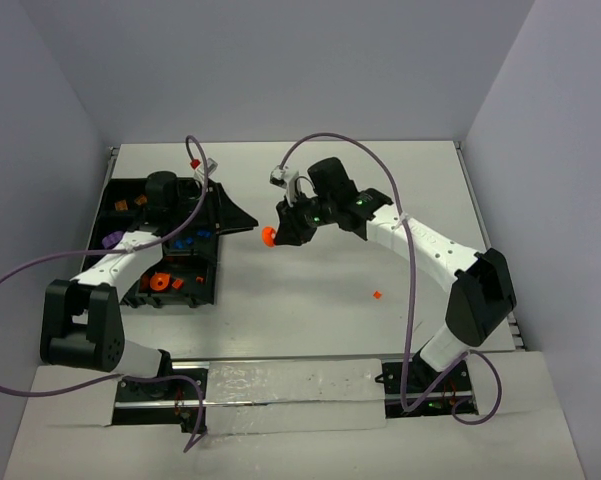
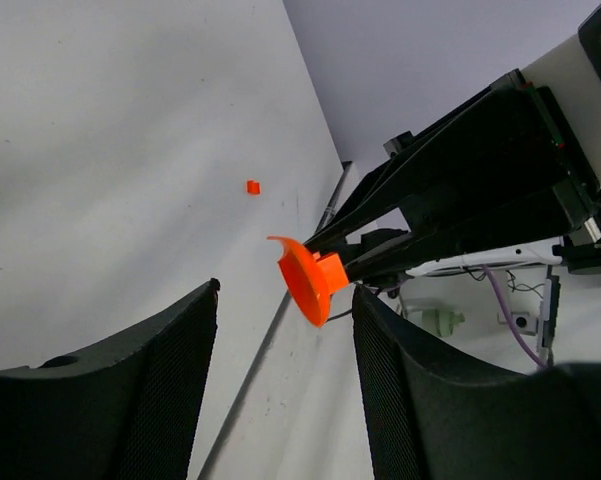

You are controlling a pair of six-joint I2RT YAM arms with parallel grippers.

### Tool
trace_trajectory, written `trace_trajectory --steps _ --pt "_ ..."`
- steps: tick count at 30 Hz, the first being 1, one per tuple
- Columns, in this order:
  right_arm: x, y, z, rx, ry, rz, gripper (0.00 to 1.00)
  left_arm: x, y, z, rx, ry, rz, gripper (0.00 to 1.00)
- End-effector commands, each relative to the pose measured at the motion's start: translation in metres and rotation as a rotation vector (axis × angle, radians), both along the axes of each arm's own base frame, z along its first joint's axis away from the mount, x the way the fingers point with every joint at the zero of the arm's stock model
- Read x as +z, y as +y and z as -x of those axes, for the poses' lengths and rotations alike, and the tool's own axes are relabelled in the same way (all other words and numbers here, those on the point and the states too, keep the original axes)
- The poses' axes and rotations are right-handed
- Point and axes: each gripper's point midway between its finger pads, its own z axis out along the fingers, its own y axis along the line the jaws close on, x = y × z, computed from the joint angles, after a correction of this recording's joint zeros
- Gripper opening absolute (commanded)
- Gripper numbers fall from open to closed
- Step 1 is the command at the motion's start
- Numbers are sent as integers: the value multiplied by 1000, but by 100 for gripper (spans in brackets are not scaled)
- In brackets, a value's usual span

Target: Sort the legos into containers by color

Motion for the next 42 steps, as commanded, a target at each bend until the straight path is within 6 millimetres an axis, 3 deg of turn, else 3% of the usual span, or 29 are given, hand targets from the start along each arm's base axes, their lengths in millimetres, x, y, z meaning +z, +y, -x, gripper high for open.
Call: trace_trajectory --steps 1,10,19,21,26,32,35,36,38,40,42 --pt "24 18 -11 -14 -85 -45 0 18 -7 11 -62 -4 79 61" --pt "29 27 -11 -11 -122 -47 0 21 -16 29 -138 59 146 55" --pt "30 32 -6 10 -156 -26 0 13 -24 33 -149 65 107 53" --pt "31 33 -5 12 -165 -24 0 11 -24 33 -145 70 106 50" --pt "28 35 1 27 -186 -8 0 11 -24 35 -151 68 112 25" --pt "27 34 3 33 -178 -1 0 10 -23 34 -155 52 110 3" --pt "27 33 4 32 -166 6 34 7 -15 30 -126 45 88 0" --pt "26 32 3 24 -164 10 51 7 -9 26 -108 23 78 0" --pt "27 29 4 20 -161 10 72 6 1 22 -95 -2 46 0" --pt "29 26 5 19 -157 7 79 -8 13 24 -97 -22 -22 0" --pt "33 19 4 22 -134 -10 100 -14 32 22 -84 -63 -107 0"
